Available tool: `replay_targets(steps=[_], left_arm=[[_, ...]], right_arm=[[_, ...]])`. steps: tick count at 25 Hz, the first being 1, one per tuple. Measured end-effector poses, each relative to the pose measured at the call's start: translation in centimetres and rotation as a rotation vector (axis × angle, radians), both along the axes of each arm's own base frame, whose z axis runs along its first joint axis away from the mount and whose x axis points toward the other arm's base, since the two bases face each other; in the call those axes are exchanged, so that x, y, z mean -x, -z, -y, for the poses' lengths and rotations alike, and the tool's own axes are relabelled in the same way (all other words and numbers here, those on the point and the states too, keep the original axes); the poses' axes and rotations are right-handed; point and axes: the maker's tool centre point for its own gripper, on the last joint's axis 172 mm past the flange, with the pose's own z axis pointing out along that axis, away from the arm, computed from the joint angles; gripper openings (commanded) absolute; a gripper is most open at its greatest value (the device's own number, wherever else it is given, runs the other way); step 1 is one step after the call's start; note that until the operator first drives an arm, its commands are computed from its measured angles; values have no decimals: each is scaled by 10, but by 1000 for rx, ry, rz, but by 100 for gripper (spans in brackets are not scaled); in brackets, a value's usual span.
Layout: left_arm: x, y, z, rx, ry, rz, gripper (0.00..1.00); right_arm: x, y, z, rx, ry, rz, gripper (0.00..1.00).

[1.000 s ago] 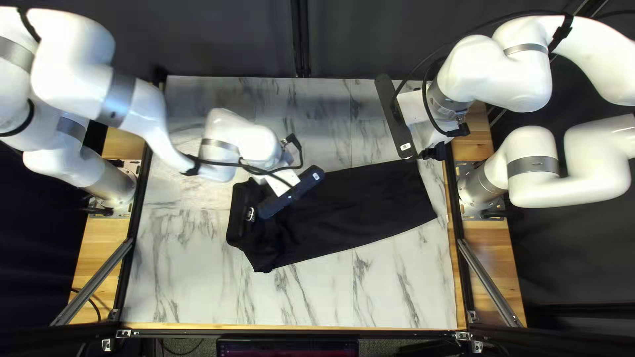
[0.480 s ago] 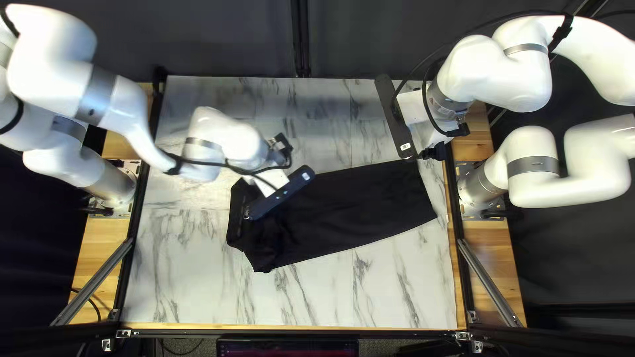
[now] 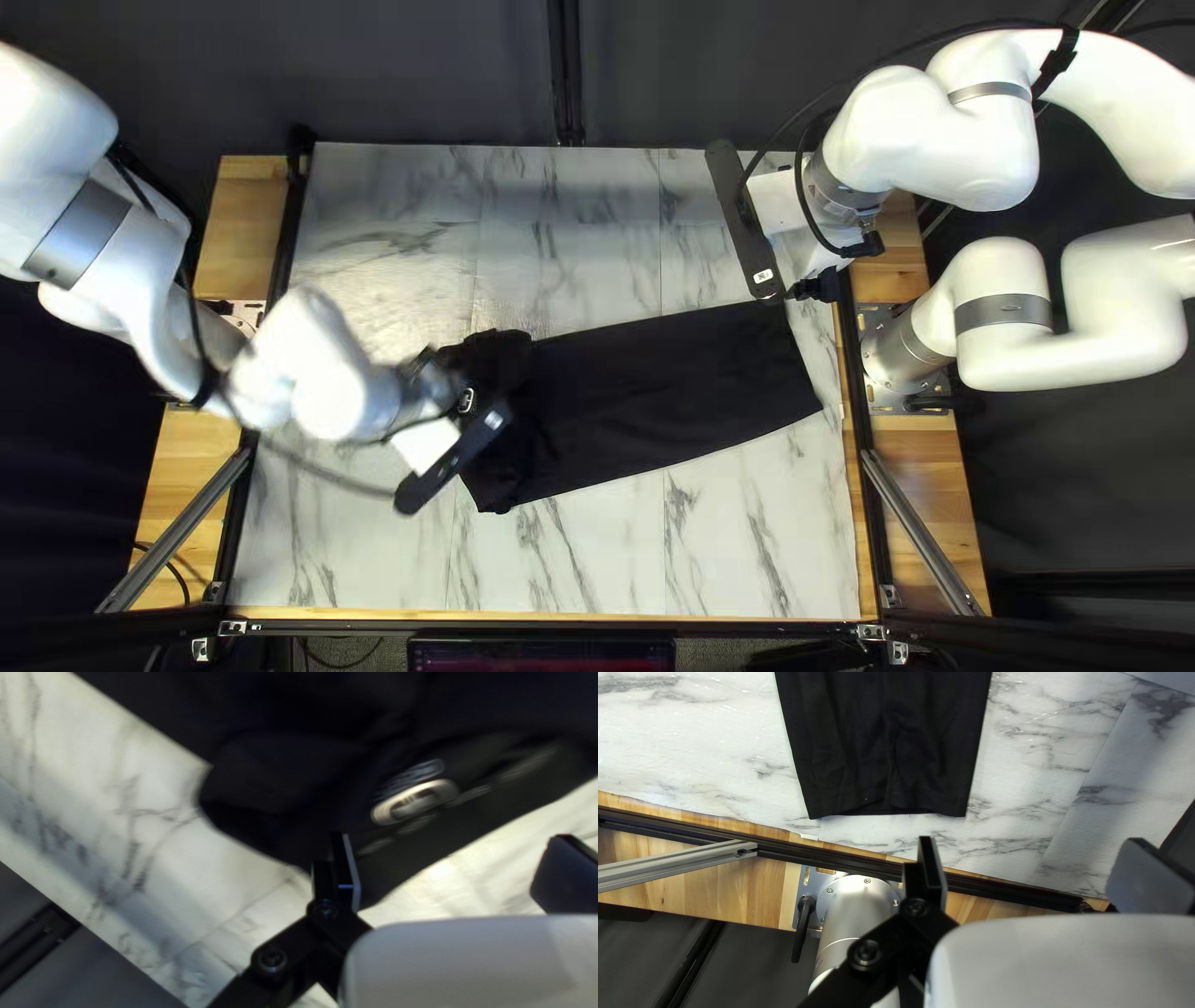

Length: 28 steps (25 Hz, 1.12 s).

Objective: Fold t-shirt

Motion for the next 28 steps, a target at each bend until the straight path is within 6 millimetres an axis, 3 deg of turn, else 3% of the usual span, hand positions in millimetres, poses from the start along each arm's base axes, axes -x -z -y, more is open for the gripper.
replay_targets(steps=[7,10,11,12,13,14,21,28], left_arm=[[13,26,13,59,-109,22,100],[15,31,11,97,-178,26,88],[15,31,11,106,-195,26,66],[15,31,10,117,-218,27,27],[14,31,10,122,-228,26,5],[13,31,9,129,-240,25,0],[-2,23,13,171,-250,12,0],[-30,-10,5,158,-200,15,0]], right_arm=[[0,0,0,0,0,0,100],[0,0,0,0,0,0,100],[0,0,0,0,0,0,100],[0,0,0,0,0,0,100],[0,0,0,0,0,0,100],[0,0,0,0,0,0,100],[0,0,0,0,0,0,100],[0,0,0,0,0,0,100]])
